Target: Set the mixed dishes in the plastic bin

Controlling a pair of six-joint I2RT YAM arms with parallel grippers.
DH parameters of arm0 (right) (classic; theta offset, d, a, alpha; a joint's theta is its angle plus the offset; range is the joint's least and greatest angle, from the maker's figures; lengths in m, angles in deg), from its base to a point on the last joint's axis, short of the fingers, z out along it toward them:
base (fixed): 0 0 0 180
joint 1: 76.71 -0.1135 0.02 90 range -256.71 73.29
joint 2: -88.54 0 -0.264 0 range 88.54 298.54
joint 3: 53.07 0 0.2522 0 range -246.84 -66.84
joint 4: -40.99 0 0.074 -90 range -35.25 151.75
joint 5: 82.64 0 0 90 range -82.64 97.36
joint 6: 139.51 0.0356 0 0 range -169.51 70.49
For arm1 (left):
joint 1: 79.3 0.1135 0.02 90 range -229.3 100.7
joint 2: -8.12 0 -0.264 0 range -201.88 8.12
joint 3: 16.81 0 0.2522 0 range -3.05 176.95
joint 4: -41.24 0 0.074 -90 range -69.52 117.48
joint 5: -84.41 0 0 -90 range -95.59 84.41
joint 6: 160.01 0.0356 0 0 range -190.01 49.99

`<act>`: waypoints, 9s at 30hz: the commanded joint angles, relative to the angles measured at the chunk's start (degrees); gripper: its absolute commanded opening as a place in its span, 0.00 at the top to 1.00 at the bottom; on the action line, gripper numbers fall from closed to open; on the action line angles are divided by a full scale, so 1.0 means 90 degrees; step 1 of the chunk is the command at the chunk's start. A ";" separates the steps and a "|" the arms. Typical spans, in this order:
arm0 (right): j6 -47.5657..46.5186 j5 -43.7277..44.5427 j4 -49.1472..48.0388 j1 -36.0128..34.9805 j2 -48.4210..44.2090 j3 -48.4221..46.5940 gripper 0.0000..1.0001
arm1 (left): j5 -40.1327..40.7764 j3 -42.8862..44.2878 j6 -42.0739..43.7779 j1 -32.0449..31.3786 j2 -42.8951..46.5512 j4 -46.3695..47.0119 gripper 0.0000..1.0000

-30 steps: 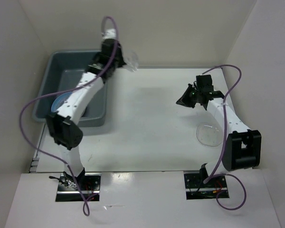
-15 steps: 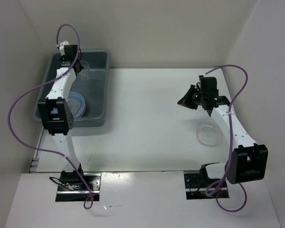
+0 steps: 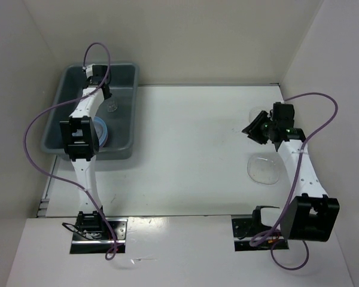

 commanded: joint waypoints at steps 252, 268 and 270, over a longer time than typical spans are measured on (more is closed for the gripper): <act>-0.0650 -0.2329 0.0543 -0.1405 0.6640 -0.6041 0.96 | -0.4434 -0.4501 -0.2209 -0.3672 0.2614 0.2624 0.14; -0.0914 -0.1496 0.0534 -0.0020 0.3466 -0.3728 0.91 | -0.3341 -0.3135 -0.2327 -0.4113 0.1101 0.2401 0.36; -0.0846 -0.1496 0.0475 0.0166 0.3038 -0.3475 0.91 | -0.3282 -0.3134 -0.2327 -0.4113 0.1100 0.2400 0.37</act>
